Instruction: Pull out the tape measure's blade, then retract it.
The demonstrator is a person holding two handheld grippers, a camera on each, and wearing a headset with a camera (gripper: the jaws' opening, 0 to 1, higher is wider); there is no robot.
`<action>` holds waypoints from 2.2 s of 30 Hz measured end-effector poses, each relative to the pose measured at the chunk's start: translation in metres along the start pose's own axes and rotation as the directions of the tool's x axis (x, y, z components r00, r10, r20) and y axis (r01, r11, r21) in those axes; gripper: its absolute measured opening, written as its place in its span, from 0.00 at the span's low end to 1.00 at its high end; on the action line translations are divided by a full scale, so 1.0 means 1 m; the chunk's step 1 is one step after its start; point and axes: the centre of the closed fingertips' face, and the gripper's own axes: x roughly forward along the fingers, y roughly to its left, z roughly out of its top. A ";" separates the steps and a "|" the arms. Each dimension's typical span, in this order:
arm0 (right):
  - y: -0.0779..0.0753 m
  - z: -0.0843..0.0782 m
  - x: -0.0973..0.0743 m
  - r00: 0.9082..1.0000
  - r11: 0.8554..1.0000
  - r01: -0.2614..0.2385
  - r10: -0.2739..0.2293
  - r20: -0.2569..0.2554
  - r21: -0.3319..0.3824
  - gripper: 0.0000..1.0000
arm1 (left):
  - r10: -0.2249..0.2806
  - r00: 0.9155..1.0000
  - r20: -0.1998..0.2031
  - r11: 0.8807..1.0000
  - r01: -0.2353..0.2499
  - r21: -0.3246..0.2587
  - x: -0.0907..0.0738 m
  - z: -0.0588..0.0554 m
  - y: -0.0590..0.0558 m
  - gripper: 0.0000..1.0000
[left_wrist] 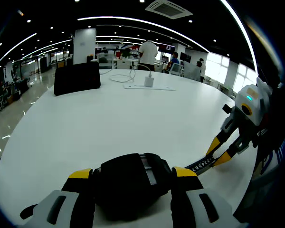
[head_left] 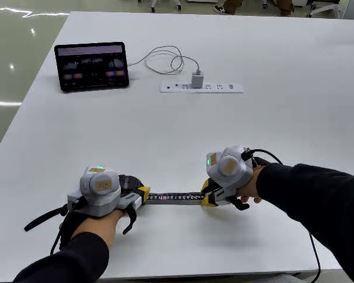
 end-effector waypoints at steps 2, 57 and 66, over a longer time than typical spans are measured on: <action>0.000 0.001 0.001 1.000 1.000 0.001 -0.001 0.003 0.002 0.12 | 0.000 1.000 0.000 1.000 0.000 0.000 0.000 0.000 0.000 0.61; 0.000 0.026 0.014 0.999 1.000 -0.008 0.009 0.052 -0.017 0.12 | 0.000 1.000 -0.008 1.000 0.000 -0.002 0.001 0.000 0.001 0.61; 0.000 0.030 0.016 0.998 1.000 -0.006 0.007 0.061 -0.019 0.12 | 0.000 1.000 -0.010 1.000 0.000 -0.004 0.001 0.000 0.001 0.61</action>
